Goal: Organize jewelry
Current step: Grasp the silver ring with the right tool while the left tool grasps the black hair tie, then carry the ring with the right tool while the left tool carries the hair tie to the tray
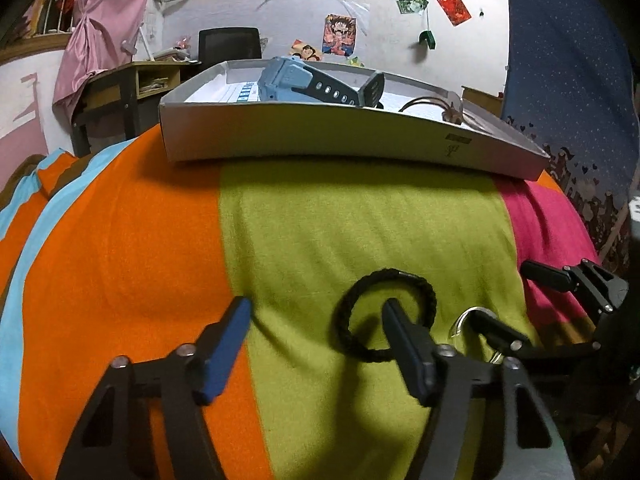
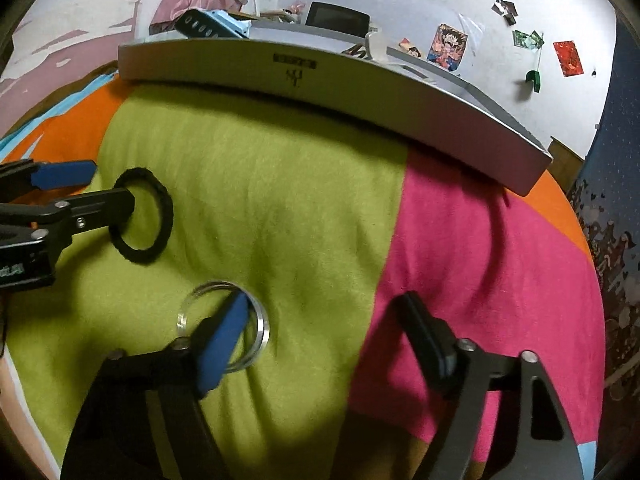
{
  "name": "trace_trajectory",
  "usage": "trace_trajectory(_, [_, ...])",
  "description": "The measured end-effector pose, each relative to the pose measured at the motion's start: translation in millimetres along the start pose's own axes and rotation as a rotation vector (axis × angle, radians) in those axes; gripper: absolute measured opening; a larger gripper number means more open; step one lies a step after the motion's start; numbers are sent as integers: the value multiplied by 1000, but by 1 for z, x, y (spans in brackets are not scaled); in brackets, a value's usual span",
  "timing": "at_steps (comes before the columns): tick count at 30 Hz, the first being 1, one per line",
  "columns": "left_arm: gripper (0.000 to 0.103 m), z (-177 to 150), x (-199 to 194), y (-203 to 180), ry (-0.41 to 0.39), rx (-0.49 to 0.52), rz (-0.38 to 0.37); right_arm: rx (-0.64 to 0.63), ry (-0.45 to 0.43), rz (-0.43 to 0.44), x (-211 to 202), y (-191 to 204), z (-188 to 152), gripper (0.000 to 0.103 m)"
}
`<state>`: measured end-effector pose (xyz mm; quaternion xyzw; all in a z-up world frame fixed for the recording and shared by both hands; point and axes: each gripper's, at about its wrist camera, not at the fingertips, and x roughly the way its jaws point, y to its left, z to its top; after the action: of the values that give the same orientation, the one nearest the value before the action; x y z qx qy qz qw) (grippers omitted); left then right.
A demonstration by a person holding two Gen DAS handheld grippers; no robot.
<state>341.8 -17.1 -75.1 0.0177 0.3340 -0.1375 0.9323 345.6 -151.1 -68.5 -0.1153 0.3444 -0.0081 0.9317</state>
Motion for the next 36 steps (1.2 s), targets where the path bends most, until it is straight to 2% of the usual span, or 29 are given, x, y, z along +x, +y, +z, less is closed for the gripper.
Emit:
trace_trajectory(1, [52,0,1,-2,4,7,5,2,-4,1,-1,0,0,61])
trace_trajectory(2, [48,0,1,-2,7,12,6,2,-7,7,-1,-2,-4,53])
trace_trajectory(3, [36,-1,1,-4,11,19,5,3,-10,12,-2,-1,-4,44])
trace_trajectory(4, [23,0,2,-5,20,24,1,3,-11,19,-3,-6,-11,40])
trace_trajectory(6, [7,-1,5,-6,41,24,-25,7,-6,43,-5,-9,-14,23])
trace_trajectory(9, [6,1,6,-3,64,4,-62,45,2,99,-3,-27,-9,5])
trace_trajectory(13, [5,10,1,5,102,-56,-100,125,-15,166,-9,-49,-14,3])
trace_trajectory(16, [5,24,-9,8,101,-84,-94,151,-59,181,-23,-64,-11,3])
trace_trajectory(20, [5,52,-31,8,62,-111,-113,173,-126,183,-38,-84,6,3])
trace_trajectory(26, [5,94,-56,-6,-8,-90,-129,217,-224,180,-60,-116,49,3])
trace_trajectory(31, [5,135,-40,-21,-39,-118,-111,213,-250,168,-55,-128,87,3])
trace_trajectory(36, [5,152,-8,-33,0,-131,-74,221,-209,160,-38,-132,96,3])
